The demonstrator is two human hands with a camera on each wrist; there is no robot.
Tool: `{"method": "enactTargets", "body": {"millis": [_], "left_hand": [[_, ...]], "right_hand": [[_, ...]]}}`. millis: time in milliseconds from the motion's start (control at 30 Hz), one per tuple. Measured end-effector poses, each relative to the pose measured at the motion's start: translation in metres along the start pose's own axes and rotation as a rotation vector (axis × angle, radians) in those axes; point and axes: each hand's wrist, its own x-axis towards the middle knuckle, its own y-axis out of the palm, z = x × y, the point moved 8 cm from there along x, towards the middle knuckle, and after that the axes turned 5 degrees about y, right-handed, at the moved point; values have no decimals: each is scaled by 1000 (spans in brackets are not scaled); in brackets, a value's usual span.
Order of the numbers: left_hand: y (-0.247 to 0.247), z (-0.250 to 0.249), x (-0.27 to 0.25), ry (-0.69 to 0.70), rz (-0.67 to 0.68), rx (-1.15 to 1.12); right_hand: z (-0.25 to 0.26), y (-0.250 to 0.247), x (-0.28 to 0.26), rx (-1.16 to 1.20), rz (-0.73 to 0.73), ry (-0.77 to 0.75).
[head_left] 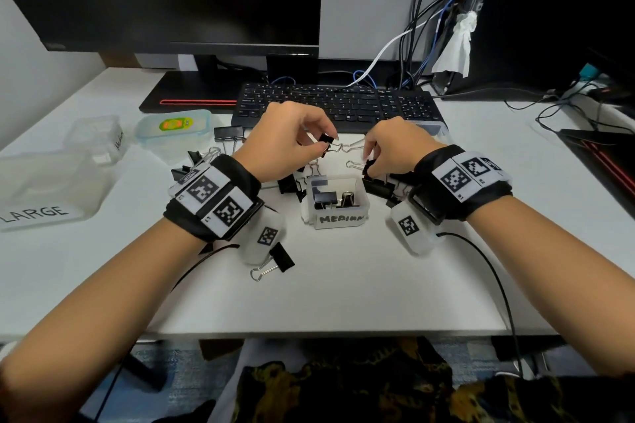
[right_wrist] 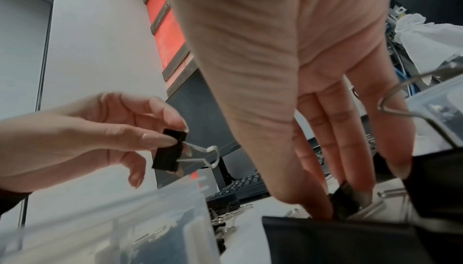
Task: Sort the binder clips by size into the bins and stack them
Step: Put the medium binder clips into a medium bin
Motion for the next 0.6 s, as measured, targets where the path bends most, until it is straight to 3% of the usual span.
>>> {"method": "enactTargets", "body": {"millis": [233, 400, 600], "left_hand": [[-7, -7, -19, 3, 5, -15], [-20, -4, -34, -20, -67, -121], [-31, -5, -46, -15, -104, -140]], "right_hand": [[-12, -3, -5, 17, -45, 55], [-15, -18, -18, 75, -148, 45], [17, -38, -58, 303, -108, -176]]}}
